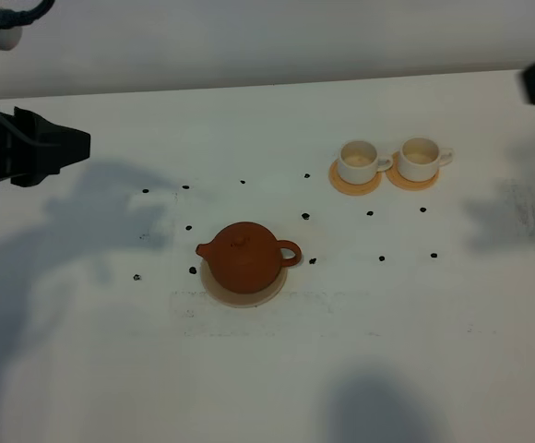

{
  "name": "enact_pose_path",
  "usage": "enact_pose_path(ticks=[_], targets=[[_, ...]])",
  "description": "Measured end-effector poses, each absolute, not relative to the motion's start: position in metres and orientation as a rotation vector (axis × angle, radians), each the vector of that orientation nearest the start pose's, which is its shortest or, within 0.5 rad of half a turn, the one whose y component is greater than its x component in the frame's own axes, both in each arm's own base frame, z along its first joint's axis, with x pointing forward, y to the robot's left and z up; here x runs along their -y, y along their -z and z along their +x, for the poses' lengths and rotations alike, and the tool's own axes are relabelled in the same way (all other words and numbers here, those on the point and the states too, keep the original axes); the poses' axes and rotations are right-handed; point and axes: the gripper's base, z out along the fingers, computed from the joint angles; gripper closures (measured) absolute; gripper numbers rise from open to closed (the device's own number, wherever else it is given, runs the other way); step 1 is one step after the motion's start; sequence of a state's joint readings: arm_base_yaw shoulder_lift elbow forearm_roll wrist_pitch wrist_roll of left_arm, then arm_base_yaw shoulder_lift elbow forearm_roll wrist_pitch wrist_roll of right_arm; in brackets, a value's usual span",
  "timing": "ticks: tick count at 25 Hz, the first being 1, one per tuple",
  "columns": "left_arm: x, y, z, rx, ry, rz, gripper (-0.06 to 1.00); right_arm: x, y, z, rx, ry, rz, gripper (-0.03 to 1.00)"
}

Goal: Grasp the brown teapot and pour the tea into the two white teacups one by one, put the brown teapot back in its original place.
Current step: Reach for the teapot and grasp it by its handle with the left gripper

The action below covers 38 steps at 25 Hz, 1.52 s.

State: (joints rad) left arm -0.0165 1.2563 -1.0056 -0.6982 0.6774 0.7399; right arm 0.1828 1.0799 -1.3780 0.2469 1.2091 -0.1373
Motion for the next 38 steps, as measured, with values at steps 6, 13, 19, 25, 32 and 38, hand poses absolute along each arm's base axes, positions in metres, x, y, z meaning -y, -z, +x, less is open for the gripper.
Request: enact_pose_path(ticks=[6, 13, 19, 25, 32, 38], targets=[[0.049, -0.315, 0.272, -2.264, 0.432, 0.417, 0.45, -0.03, -0.471, 0.093, -2.136, -0.252, -0.278, 0.54], [0.071, -0.299, 0.292, -2.34, 0.494, 0.427, 0.45, -0.019, -0.434, 0.038, -2.108, -0.262, -0.251, 0.54], [0.075, -0.301, 0.313, -2.382, 0.461, 0.476, 0.45, -0.016, -0.386, 0.02, -2.164, -0.273, -0.231, 0.54], [0.112, -0.3, 0.323, -2.368, 0.415, 0.7, 0.45, -0.012, -0.336, -0.003, -2.172, -0.277, -0.223, 0.54], [0.159, -0.31, 0.331, -2.273, 0.351, 0.876, 0.45, -0.004, -0.302, -0.024, -2.111, -0.221, -0.213, 0.54], [0.188, -0.309, 0.342, -2.236, 0.354, 0.947, 0.45, 0.0, -0.3, -0.031, -2.064, -0.186, -0.204, 0.54]])
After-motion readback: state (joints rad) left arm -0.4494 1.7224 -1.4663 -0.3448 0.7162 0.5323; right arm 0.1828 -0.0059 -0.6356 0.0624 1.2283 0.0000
